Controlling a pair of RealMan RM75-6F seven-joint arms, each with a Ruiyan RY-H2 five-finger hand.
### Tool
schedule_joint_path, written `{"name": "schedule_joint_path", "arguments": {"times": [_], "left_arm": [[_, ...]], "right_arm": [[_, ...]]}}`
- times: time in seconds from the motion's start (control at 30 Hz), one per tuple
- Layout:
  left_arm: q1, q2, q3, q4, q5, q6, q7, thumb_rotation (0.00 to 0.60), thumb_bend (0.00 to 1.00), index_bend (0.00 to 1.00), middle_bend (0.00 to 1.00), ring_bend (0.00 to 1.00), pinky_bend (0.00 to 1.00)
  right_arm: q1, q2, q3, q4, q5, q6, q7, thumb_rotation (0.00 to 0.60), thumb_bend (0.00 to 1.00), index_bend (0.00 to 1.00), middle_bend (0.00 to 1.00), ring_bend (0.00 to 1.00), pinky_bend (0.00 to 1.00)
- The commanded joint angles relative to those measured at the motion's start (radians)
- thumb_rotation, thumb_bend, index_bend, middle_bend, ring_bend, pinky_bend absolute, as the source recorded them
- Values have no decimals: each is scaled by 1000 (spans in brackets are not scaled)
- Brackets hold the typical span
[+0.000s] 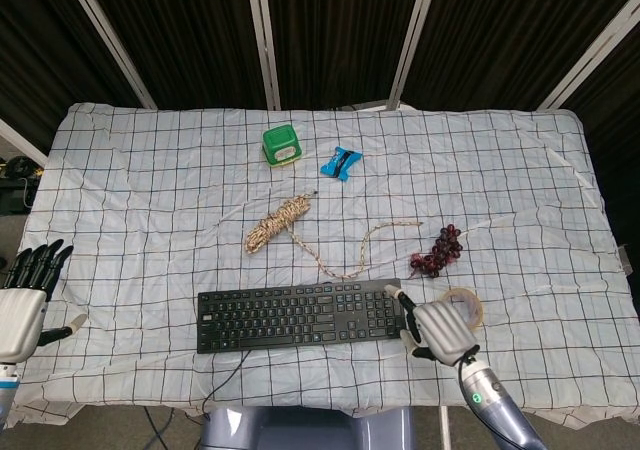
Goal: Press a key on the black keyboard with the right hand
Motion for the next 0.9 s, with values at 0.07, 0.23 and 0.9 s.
{"name": "schedule_joint_path", "arguments": {"times": [0.07,0.23,0.9], "left_arm": [[0,0,1,0,1,1,1,600,111,0,0,0,0],[1,0,2,0,6,4,6,600,110,0,0,0,0],[1,-5,2,7,4,1,15,600,110,0,0,0,0]], "right_arm": [[-62,84,-40,15,-92,79,92,600,283,43,60,1,120],[-122,165,-59,57,-142,176,126,600,223,1,0,0,15],[-274,176,-30,229,-178,369,230,600,217,0,0,0,0]]}}
